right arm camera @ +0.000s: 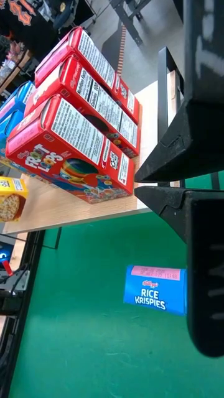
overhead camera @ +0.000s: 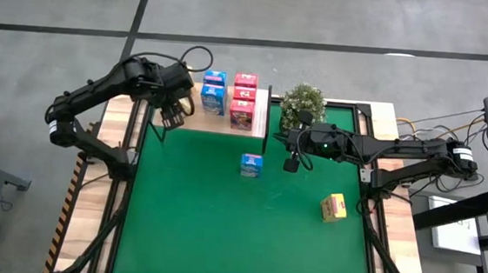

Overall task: Stack cereal on shelf
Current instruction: Put the left yellow cereal box on the shelf aligned with the other yellow cereal box

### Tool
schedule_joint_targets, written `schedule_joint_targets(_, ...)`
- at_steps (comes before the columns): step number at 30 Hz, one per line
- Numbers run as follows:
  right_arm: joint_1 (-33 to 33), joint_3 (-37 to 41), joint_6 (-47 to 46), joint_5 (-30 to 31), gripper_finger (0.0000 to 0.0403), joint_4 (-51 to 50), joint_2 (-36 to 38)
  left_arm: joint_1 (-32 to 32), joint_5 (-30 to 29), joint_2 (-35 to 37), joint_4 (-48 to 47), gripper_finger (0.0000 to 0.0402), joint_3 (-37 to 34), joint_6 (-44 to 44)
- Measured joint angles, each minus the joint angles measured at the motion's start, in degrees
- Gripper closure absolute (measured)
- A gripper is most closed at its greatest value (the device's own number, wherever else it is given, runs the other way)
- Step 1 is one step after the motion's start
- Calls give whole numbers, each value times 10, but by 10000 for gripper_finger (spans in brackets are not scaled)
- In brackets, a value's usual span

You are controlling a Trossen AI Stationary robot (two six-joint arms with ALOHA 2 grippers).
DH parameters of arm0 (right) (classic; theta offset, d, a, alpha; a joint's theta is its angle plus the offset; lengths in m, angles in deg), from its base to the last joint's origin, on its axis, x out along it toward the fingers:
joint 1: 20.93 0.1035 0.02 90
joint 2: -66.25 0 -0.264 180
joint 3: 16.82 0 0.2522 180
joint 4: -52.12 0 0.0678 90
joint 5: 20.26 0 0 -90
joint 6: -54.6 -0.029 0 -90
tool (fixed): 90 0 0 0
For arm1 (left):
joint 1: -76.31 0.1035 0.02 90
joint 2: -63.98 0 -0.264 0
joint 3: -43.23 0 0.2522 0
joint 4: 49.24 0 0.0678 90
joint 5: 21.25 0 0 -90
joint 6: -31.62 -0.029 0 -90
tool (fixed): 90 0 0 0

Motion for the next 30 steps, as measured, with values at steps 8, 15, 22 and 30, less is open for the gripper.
schedule_joint_targets(8,0,0,-1,0,390,0,0,3,0,-1,0,186,0,-12)
schedule_joint_targets(15,0,0,-2,0,390,0,0,5,-6,-1,2,180,0,-13)
schedule_joint_targets(22,0,0,1,0,390,0,0,4,-5,1,0,180,17,-6)
schedule_joint_targets(30,0,0,2,0,390,0,0,-6,-5,3,6,180,73,72)
